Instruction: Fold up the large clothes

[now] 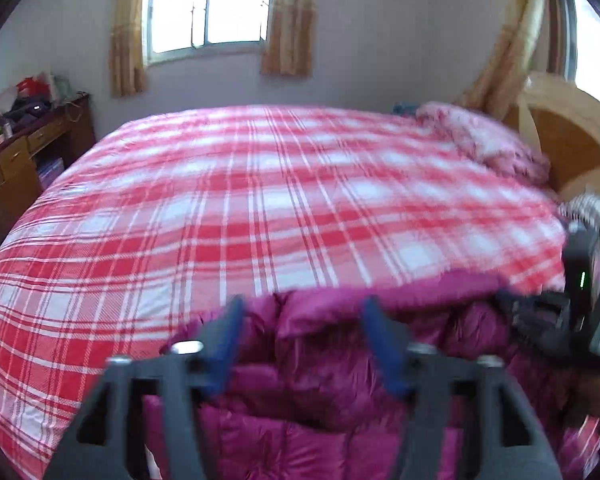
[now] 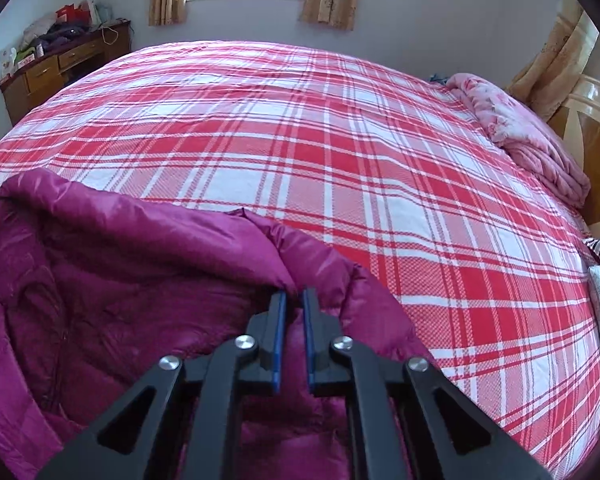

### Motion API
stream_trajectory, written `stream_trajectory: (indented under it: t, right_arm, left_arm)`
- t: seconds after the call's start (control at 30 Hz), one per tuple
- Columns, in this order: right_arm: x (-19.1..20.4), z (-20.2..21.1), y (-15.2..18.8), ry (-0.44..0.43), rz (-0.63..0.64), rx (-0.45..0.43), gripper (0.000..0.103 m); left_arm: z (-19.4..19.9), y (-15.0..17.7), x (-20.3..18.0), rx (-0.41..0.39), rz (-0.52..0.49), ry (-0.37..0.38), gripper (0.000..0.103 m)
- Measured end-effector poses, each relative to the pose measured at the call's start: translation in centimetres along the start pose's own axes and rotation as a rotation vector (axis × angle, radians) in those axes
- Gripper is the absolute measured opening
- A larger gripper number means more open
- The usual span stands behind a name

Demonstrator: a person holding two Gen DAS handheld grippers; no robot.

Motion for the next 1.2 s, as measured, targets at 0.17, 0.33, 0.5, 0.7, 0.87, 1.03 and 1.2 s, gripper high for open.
stream_trajectory:
  t: [0.17,0.33,0.5,0.7,0.87,1.03,1.2]
  right_arm:
    - [0.2,-0.3,0.7,-0.003,0.024,0.001,0.009]
    - [-0.4,-0.2,1.4,-0.023,0.001,0.022,0.009]
    - [-0.8,3.0,0.4,-0.072,-0.033,-0.049,0.033]
    - [0.9,5.2,-4.5,-0.125,-0.126,-0.18,0.058]
    - [3.2,1.1,-5.9,-0.198,-0.135,-0.104,0.058]
    - [3.9,-1.2,-3.9,-0.196,-0.128,-0.055,0.058]
    - [3.1,-2.1,-2.2,-0.193,-0.145,-0.04,0.058]
  left_arm:
    - [-3.9,-1.4,-1.7,0.026,-0.033,-0.08,0.088]
    - [-10.5,3.5,-1.8,0.228,-0.099,-0.202,0.088]
    - [-10.3,4.7,-1.4,0.211,-0.086,-0.177,0.088]
    - [-9.8,4.6,-1.6,0.192,-0.098,-0.184,0.088]
    - [-5.8,1.4,-2.4,0.038,-0.055,-0.154,0.088]
    - [-6.9,1.3,-4.4,0.062,-0.105,-0.118,0.088]
    - [-11.0,4.7,-3.9,0.21,-0.083,-0.118,0.088]
Point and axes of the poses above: each gripper's, at about its wrist camera, not at the fingertips, and z roughly against the way its jaws point, x to its left, y to its underside, the point moved 8 cm from there along -z, roughly the way its jaws point, and after that the axes turned 9 degrees about -y, right-handed, at the moved point
